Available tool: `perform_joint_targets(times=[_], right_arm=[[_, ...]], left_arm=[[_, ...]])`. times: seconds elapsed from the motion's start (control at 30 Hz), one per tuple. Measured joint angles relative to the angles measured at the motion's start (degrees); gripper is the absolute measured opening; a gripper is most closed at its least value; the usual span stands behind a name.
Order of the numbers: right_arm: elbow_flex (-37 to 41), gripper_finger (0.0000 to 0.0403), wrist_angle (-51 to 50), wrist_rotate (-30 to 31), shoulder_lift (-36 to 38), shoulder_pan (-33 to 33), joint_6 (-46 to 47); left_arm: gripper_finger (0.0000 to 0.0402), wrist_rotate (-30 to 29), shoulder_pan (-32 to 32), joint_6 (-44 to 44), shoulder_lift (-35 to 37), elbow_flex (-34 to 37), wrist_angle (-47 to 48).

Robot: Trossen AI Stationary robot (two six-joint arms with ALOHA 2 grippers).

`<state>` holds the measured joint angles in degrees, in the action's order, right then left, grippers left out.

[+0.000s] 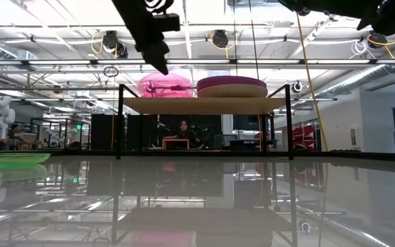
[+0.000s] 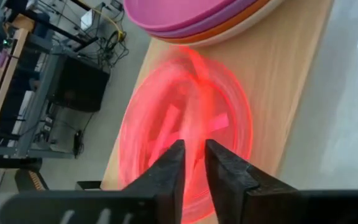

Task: Place and stack plates onto a shelf
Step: Stack the pink transparent plate on top of the pink transparent plate on the shelf, then stack the orange transparent plate on top of the pink transparent plate on the shelf

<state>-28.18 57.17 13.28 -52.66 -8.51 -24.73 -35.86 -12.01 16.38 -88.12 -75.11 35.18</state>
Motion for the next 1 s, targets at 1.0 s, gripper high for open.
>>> perform_joint_targets(times=[1.0], right_arm=[[-14.7, 0.0112, -43.2, -7.7, -0.4, 0.0, 7.4]], left_arm=[[0.0124, -11.7, 14.6, -22.4, 29.1, 26.0, -14.8]])
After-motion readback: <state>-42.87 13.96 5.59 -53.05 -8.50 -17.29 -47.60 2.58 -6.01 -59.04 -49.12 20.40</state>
